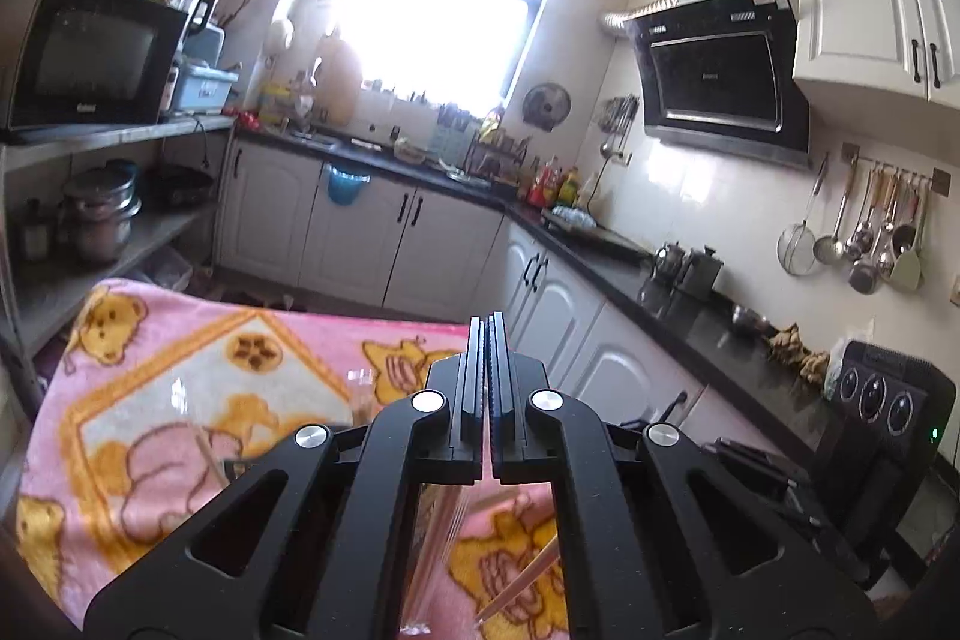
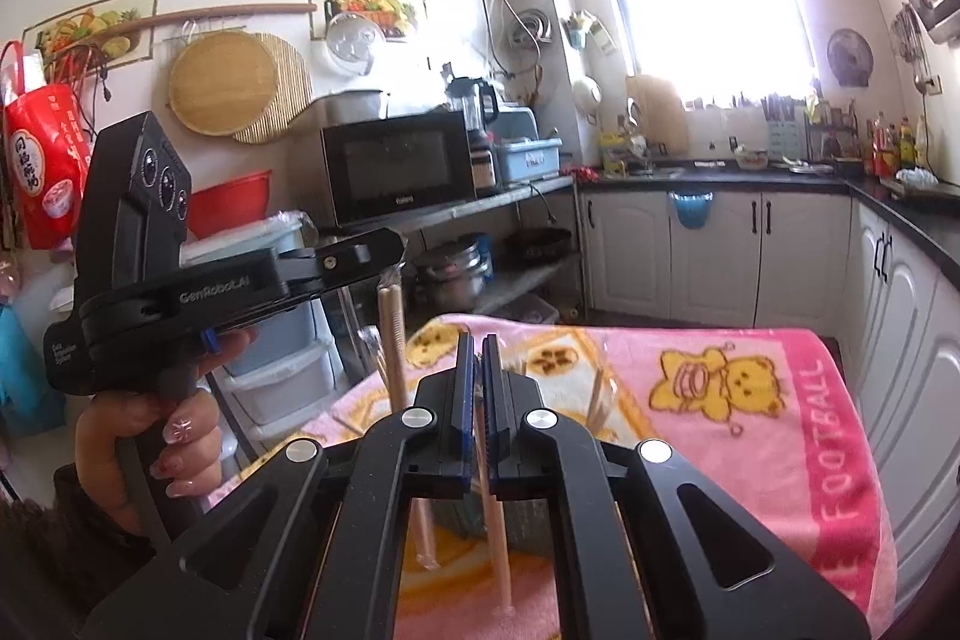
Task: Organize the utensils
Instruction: 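Lift the left tool's chopsticks over the caddy and lower them in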
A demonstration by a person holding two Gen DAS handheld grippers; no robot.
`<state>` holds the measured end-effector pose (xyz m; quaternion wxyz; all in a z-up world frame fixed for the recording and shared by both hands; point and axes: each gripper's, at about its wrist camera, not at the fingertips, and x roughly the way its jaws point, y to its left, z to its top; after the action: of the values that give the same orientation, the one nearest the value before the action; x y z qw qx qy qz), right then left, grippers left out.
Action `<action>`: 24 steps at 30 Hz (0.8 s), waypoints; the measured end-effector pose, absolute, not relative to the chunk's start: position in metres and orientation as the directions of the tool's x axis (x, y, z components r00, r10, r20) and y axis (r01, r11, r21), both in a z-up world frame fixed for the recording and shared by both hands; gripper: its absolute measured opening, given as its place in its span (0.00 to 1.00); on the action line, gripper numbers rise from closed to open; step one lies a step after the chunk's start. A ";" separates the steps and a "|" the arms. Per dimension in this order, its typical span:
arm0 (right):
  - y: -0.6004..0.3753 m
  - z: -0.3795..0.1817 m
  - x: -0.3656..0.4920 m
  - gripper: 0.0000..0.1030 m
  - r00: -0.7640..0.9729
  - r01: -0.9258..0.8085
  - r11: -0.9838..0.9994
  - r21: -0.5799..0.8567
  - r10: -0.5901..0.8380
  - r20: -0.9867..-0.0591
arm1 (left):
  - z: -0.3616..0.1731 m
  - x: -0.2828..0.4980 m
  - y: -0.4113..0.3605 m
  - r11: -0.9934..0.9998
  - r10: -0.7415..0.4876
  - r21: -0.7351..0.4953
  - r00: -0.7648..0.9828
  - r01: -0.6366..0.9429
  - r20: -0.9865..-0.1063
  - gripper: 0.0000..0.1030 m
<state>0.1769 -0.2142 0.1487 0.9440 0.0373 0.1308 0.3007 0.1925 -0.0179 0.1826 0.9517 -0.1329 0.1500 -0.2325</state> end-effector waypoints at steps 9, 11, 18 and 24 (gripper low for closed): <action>-0.211 0.180 0.183 0.03 0.802 -0.566 0.814 0.129 0.580 -0.141 | 0.202 0.203 -0.016 0.863 -0.460 -0.315 0.871 0.394 -0.172 0.00; -0.210 0.186 0.185 0.03 0.806 -0.567 0.815 0.120 0.579 -0.123 | 0.206 0.207 -0.014 0.864 -0.456 -0.319 0.874 0.390 -0.166 0.00; -0.209 0.201 0.200 0.03 0.824 -0.553 0.826 0.109 0.561 -0.077 | 0.216 0.219 -0.003 0.864 -0.431 -0.346 0.892 0.365 -0.135 0.00; -0.205 0.208 0.218 0.03 0.839 -0.538 0.839 0.085 0.542 -0.047 | 0.217 0.233 0.005 0.863 -0.415 -0.369 0.901 0.345 -0.128 0.00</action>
<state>0.2178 -0.2051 0.2079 0.9582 0.0343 0.0344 0.2818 0.2327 0.0052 0.2169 0.9597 -0.1713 0.1021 -0.1979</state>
